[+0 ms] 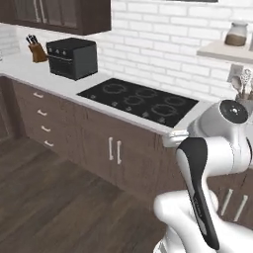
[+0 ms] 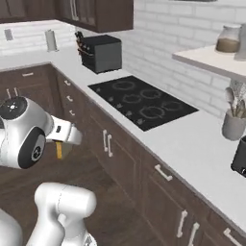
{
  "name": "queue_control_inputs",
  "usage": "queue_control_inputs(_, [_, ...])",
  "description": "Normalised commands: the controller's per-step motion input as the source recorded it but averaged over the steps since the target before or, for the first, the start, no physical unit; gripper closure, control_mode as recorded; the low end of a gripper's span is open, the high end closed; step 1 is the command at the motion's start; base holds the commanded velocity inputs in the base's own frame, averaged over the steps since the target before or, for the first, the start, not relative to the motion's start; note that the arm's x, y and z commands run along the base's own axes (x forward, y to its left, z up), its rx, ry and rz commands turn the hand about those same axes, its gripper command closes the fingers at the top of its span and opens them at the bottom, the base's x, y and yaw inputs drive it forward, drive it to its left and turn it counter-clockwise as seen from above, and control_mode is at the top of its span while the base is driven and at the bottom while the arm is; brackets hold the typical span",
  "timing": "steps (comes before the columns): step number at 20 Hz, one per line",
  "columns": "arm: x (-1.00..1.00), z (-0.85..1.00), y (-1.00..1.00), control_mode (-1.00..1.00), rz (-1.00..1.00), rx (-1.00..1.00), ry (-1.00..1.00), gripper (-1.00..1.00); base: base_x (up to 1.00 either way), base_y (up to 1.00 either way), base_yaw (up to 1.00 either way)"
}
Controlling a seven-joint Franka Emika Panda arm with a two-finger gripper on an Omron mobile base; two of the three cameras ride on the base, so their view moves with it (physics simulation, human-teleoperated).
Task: Start the toaster. Once the lever pops up, take the bread to the plate on the dining counter.
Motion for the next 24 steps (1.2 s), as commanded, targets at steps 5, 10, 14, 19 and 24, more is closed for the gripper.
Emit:
queue_control_inputs(5, [0.00, 0.00, 0.00, 1.00, 0.00, 0.00, 0.00, 1.00, -0.12, 0.32, 0.98])
queue_control_inputs(10, [0.00, 0.00, 0.00, 1.00, 0.00, 0.00, 0.00, 1.00, -0.03, 0.26, 0.98])
queue_control_inputs(14, [0.00, 0.00, 0.00, 1.00, 0.00, 0.00, 0.00, 1.00, -0.08, 0.08, 1.00])
queue_control_inputs(19, [0.00, 0.00, 0.00, 1.00, 0.00, 0.00, 0.00, 1.00, -0.09, 0.00, 1.00])
queue_control_inputs(24, [0.00, 0.00, 0.00, 1.00, 0.00, 0.00, 0.00, 1.00, -0.05, 0.00, 1.00])
